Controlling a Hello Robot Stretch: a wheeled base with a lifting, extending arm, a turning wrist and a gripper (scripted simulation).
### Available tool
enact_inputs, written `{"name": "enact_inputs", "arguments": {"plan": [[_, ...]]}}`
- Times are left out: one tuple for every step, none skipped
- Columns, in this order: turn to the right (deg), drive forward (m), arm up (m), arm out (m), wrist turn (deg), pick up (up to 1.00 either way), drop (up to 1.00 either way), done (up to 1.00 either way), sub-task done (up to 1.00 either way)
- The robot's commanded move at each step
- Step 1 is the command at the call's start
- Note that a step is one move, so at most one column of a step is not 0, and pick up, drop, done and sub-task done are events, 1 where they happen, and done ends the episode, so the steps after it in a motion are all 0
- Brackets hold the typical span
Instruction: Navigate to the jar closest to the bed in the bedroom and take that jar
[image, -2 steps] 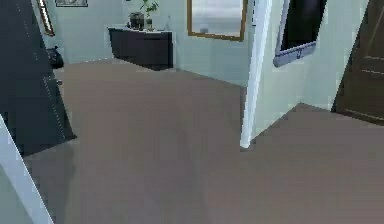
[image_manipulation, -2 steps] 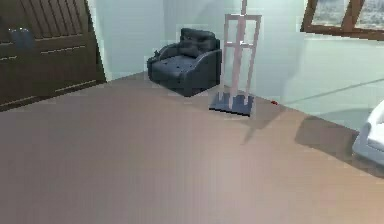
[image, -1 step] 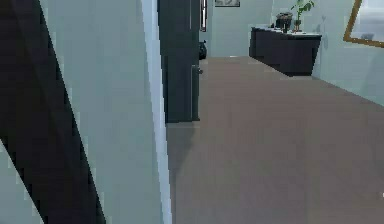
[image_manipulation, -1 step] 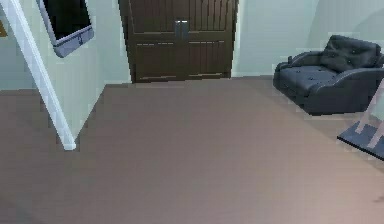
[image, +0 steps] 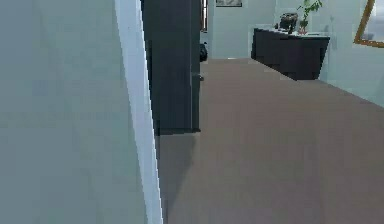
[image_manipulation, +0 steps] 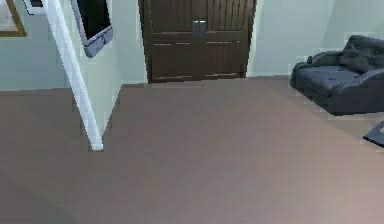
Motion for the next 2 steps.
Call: {"name": "enact_inputs", "arguments": {"plan": [[36.0,0.00,0.00,0.00,0.0,0.00,0.00,0.00,0.00],[0.0,0.60,0.00,0.00,0.0,0.00,0.00,0.00,0.00]]}}
